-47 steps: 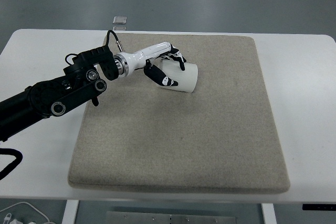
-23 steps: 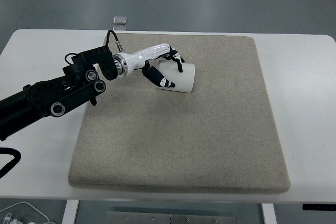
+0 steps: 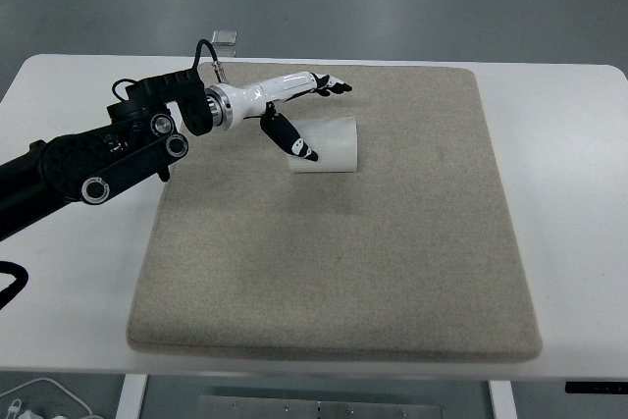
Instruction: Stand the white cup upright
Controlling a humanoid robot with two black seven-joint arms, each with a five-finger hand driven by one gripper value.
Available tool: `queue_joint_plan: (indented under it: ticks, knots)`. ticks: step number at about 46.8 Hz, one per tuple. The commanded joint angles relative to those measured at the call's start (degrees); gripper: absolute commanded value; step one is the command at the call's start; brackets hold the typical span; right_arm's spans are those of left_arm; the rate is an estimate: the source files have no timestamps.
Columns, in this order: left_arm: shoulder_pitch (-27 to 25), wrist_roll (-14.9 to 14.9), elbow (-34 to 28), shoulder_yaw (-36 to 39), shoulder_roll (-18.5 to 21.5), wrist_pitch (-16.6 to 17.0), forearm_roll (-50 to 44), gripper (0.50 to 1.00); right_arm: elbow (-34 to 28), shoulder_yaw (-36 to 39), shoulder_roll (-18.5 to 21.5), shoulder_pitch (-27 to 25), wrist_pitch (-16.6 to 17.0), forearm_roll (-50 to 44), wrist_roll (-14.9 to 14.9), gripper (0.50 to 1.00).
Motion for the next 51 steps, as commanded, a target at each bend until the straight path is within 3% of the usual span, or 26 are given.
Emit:
queue_joint_plan:
  ticks: [1, 9, 34, 44, 51]
  knots:
    - [-0.69, 0.02, -0.01, -0.01, 0.23, -1.53, 1.14, 0.992, -0.03, 0.0, 0.0, 0.0, 0.0, 0.0, 0.0, 0.93]
    - [-1.75, 0.11, -0.01, -0.01, 0.23, -3.64, 2.55, 0.992, -0.03, 0.0, 0.0, 0.0, 0.0, 0.0, 0.0, 0.93]
    - [-1.92, 1.25, -0.45, 1.93, -1.7, -3.82, 8.62, 0.973, -0.03, 0.0, 0.0, 0.0, 0.0, 0.0, 0.0, 0.93]
    - [-1.92, 4.15, -0.36, 2.19, -2.67, -4.87, 8.62, 0.866, -0.03, 0.0, 0.0, 0.0, 0.0, 0.0, 0.0, 0.93]
    - [-1.83, 4.5, -0.36, 2.19, -2.76, -4.87, 8.7, 0.855, -0.03, 0.0, 0.0, 0.0, 0.0, 0.0, 0.0, 0.93]
